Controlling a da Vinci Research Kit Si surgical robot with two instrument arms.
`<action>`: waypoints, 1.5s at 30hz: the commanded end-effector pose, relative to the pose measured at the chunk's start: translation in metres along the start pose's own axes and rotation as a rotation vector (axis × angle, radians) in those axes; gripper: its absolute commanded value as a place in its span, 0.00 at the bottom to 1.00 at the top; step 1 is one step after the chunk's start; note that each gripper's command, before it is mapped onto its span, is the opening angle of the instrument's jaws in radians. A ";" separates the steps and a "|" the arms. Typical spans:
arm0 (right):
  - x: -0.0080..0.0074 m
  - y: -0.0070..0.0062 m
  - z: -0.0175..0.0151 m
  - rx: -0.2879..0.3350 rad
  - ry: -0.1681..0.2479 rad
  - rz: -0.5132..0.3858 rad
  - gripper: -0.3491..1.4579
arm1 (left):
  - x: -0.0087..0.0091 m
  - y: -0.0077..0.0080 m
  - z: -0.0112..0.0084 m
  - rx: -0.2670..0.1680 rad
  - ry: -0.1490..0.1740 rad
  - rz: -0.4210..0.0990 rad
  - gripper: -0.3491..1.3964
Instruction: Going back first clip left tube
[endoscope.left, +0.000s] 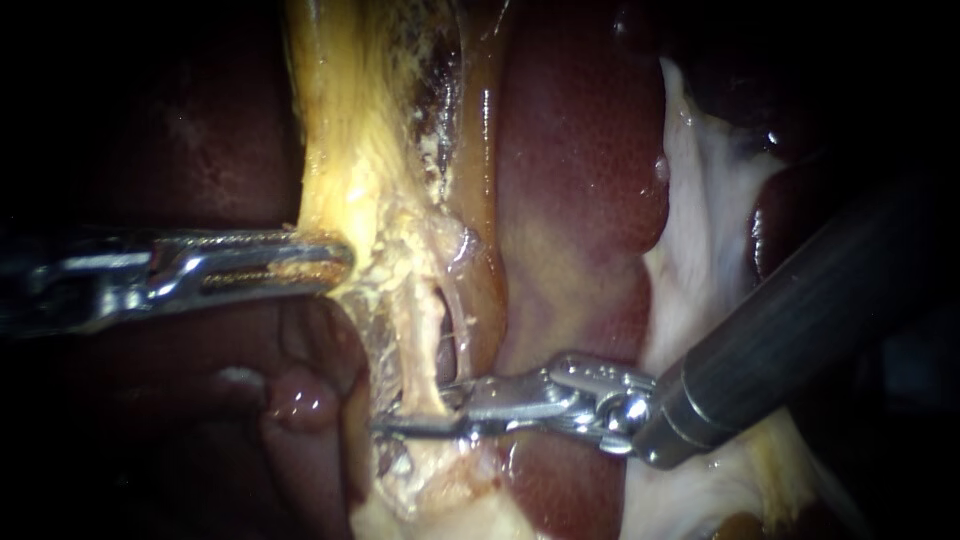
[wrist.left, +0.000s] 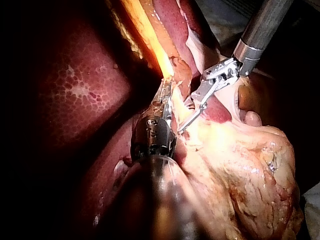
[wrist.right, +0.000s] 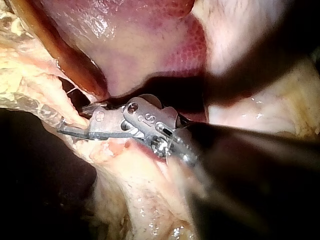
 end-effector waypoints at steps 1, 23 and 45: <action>0.0000 0.0000 0.0000 0.006 -0.003 0.006 0.00 | 0.0000 0.0000 0.0000 0.001 0.000 0.001 0.11; 0.0004 0.0001 -0.0025 0.024 0.027 -0.268 0.52 | 0.0001 0.0001 -0.0001 0.002 0.000 0.002 0.11; 0.0037 -0.0020 -0.0107 0.023 0.058 -0.383 0.52 | 0.0002 0.0003 -0.0002 0.003 0.000 0.003 0.11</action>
